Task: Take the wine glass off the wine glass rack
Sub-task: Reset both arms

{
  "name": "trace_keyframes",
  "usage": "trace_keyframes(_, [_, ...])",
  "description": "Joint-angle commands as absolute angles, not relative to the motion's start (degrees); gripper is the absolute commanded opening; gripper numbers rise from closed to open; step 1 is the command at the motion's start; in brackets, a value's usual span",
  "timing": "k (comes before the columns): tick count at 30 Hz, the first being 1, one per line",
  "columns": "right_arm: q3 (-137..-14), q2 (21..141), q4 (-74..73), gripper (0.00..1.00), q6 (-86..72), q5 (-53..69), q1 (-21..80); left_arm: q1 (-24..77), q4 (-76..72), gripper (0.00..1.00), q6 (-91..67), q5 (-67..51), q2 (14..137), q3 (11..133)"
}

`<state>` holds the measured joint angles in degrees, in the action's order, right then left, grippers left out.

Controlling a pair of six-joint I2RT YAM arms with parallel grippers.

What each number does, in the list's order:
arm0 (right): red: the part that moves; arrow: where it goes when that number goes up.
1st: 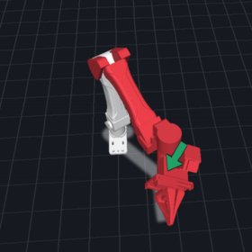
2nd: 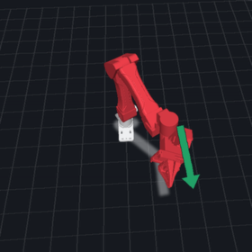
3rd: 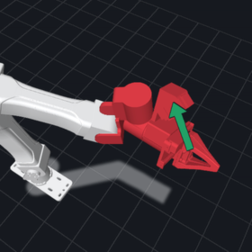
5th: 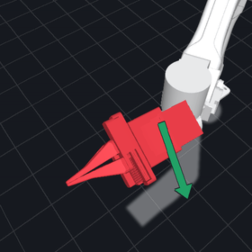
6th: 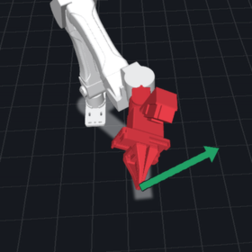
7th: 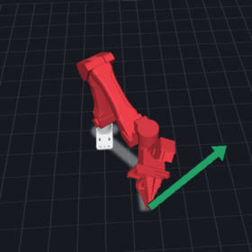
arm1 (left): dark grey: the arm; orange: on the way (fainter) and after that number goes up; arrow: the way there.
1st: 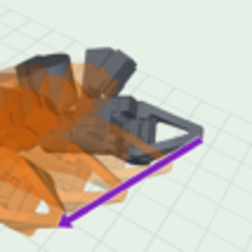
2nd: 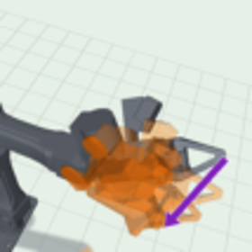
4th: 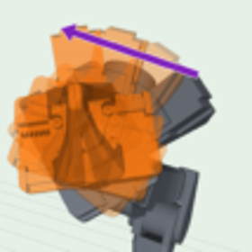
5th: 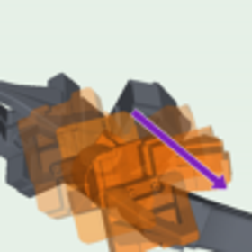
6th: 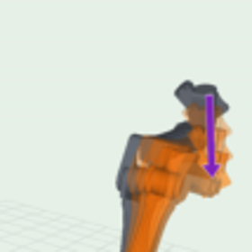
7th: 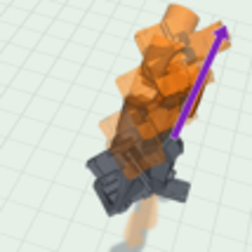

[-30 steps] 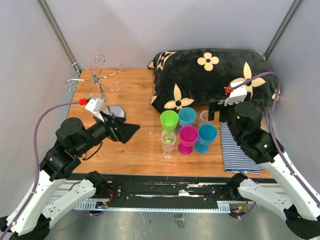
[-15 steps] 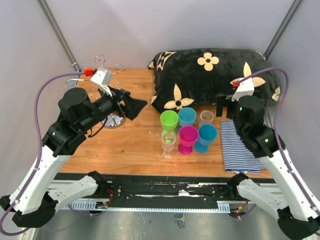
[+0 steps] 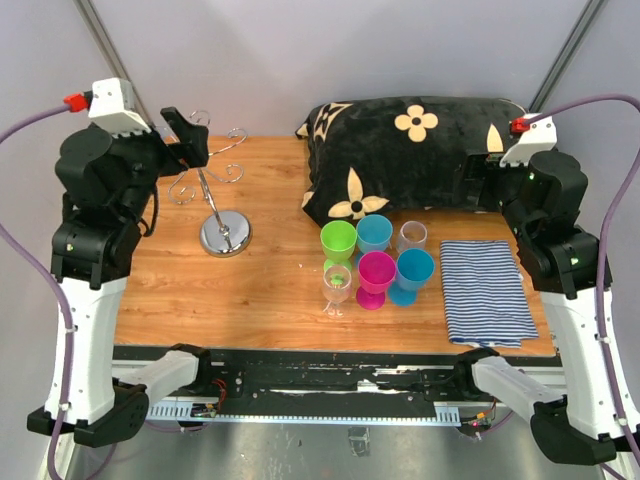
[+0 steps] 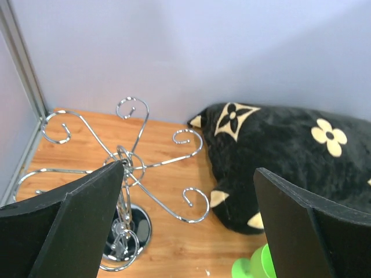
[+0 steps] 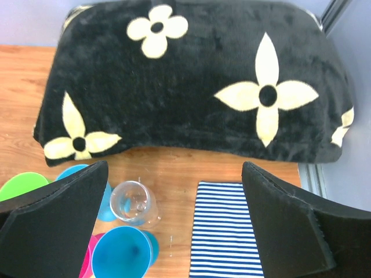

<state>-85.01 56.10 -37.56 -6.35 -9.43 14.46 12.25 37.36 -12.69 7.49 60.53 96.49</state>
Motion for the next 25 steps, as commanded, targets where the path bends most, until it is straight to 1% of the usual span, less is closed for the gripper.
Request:
trace_keyframes(1, [-86.83, 56.2, -40.19, 0.98, -4.06, -8.62, 13.88, 9.24, 39.45, 1.0, -11.94, 6.7, 61.31, 101.22])
trace_keyframes(6, [-85.59, 54.16, -36.36, 0.99, -1.68, -7.02, 13.94, 8.78, 38.07, 1.0, -14.95, 16.21, 58.27, 98.2])
trace_keyframes(9, [-85.92, 53.48, -35.14, 0.99, -0.45, -7.25, 13.97, 8.77, 36.56, 1.0, -16.55, 19.69, 55.29, 95.26])
trace_keyframes(15, [-85.55, 51.97, -32.12, 0.99, 1.82, -8.71, 13.95, 8.79, 33.63, 1.0, -16.71, 16.99, 51.24, 91.46])
trace_keyframes(25, [-85.89, 51.91, -32.66, 0.99, -0.18, -12.28, 13.93, 8.79, 33.7, 1.0, -15.98, 15.41, 49.64, 91.3])
